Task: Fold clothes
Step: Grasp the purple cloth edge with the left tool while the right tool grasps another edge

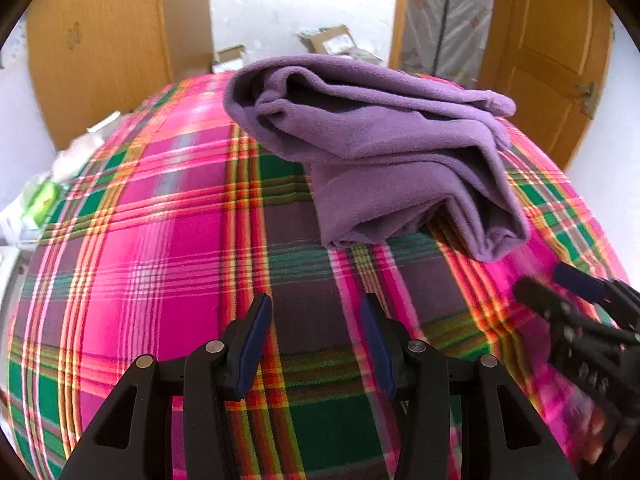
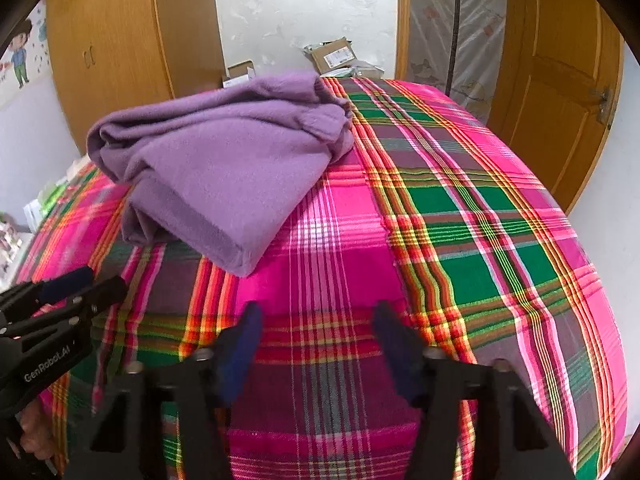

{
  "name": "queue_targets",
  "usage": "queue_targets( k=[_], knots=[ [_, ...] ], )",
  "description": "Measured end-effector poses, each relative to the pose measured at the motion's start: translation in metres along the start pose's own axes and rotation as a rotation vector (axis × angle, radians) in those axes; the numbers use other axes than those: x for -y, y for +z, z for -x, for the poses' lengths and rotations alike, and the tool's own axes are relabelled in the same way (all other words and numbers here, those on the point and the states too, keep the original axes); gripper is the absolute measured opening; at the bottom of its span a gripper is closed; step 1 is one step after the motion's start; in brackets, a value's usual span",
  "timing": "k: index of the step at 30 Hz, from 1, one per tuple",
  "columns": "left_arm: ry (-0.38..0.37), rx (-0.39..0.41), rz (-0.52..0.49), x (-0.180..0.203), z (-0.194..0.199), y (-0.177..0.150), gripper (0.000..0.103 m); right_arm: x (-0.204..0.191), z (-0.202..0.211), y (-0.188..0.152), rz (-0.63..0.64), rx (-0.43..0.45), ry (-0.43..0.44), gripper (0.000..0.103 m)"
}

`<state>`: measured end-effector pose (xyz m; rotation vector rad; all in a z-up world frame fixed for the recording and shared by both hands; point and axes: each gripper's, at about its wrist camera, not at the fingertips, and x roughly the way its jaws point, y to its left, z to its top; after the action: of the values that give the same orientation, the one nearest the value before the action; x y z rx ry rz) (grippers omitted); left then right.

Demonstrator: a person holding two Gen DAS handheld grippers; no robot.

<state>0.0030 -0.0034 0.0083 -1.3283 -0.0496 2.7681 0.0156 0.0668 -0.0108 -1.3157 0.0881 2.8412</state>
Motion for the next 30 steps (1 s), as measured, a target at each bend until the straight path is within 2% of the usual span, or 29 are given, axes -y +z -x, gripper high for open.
queue_targets(
  k=[1,3,4,8,11,16,20,23,27,28,30],
  knots=[
    [-0.022,-0.007,0.001,-0.002,0.002,0.003,0.047,0.003,0.002,0.003,-0.005,0.008,0.007,0.049],
    [-0.013,0.04,0.005,-0.007,0.012,0.011,0.046,0.01,0.011,0.012,-0.006,0.052,0.018,0.046],
    [0.008,0.09,-0.002,-0.01,0.021,0.018,0.046,0.013,0.016,0.018,-0.004,0.077,0.025,0.046],
    [-0.009,0.157,-0.032,-0.015,0.036,0.046,0.046,0.022,0.026,0.043,0.013,0.153,0.023,0.045],
    [-0.028,0.208,-0.088,-0.013,0.043,0.068,0.046,0.027,0.027,0.065,0.015,0.174,0.074,0.045],
    [-0.105,0.174,-0.202,0.004,0.029,0.096,0.046,0.036,0.014,0.093,-0.062,0.139,0.286,0.047],
    [-0.084,0.158,-0.279,0.018,0.016,0.108,0.046,0.039,0.0,0.104,-0.118,0.101,0.341,0.048],
    [-0.096,0.144,-0.33,0.025,0.007,0.109,0.046,0.041,-0.011,0.113,-0.16,0.072,0.382,0.048],
    [-0.096,0.129,-0.345,0.029,-0.001,0.112,0.046,0.038,-0.024,0.129,-0.177,0.039,0.412,0.048],
    [-0.097,0.127,-0.344,0.028,-0.002,0.113,0.046,0.036,-0.027,0.132,-0.174,0.038,0.402,0.047],
    [-0.095,0.13,-0.339,0.028,-0.003,0.115,0.046,0.032,-0.029,0.139,-0.159,0.053,0.386,0.031]
  ],
)
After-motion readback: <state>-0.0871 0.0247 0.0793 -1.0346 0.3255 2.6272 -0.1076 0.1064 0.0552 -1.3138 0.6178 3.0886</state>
